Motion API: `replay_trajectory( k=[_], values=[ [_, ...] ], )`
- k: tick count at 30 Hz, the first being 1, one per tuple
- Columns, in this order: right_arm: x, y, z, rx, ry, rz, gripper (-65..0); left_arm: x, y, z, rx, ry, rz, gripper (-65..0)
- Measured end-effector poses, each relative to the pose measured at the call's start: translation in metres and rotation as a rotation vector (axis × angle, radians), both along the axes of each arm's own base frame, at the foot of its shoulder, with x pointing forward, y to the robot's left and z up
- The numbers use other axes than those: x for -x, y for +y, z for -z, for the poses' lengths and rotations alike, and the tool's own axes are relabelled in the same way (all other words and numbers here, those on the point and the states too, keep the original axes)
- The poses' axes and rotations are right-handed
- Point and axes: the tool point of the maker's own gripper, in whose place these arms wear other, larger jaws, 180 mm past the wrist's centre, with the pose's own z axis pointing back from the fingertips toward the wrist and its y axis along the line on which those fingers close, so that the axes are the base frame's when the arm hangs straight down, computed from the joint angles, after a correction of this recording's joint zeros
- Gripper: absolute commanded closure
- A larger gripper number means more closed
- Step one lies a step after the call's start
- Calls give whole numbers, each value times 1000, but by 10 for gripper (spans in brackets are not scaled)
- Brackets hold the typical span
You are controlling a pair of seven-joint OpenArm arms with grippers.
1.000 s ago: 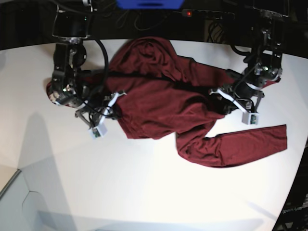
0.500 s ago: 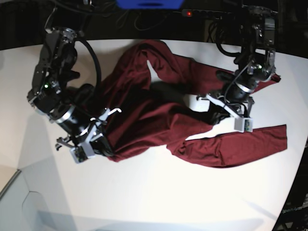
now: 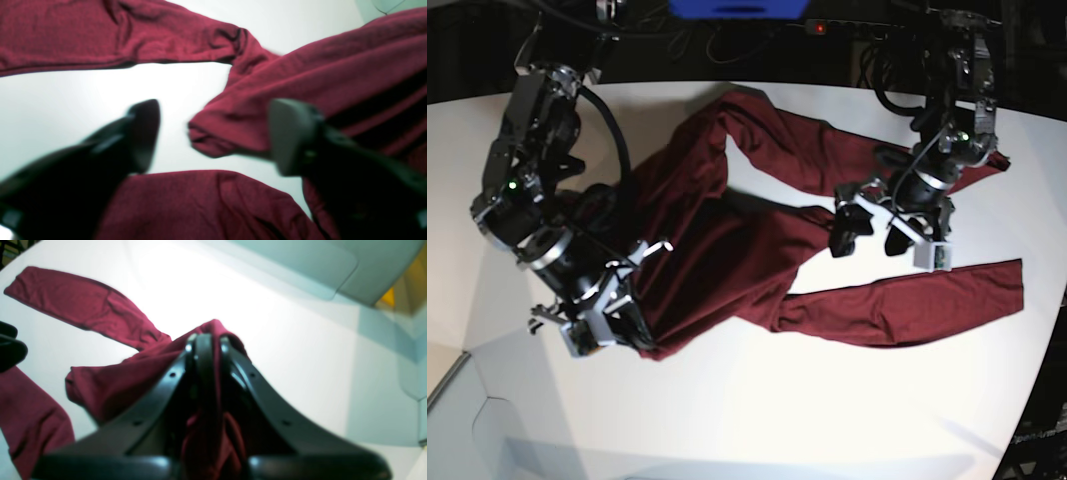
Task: Layout the t-shirt on the table in an organized manner, then fold the t-shirt properly
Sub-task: 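Drag the shirt body with the right gripper away from the left gripper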
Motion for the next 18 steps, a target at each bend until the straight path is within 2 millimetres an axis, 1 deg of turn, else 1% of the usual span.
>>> replay_trajectory(
  k=[1,2,5,6,9,11,12,14,16,18],
  values=[
    [-1,-2,-1,7,-3,2,0,0,0,0,-1,0,0,-624],
    [-2,-4,-1,14,-1,6,0,0,0,0,-1,1,0,-650],
    [-9,-4,-13,20,-33,10,0,2,-2,3,2,7,4,-650],
    [-12,-4,-20,17,-52,7,0,5,-2,8,8,20,1,-650],
    [-18,-13,-37,1,-99,38,0,21,0,36,1,107,-2,-650],
    [-22,-19,-47,-1,-124,58,0,32,-7,60,-5,179,22,-650],
    [-25,-20,-53,4,-136,63,0,36,-11,66,-4,199,33,-650],
    [-30,-16,-68,-5,-174,55,0,38,-17,69,8,209,44,-650],
    [-35,-14,-86,-14,-227,47,0,39,-18,69,14,204,42,-650],
    [-38,-15,-100,-9,-262,47,0,42,-15,71,6,212,39,-650]
  ],
)
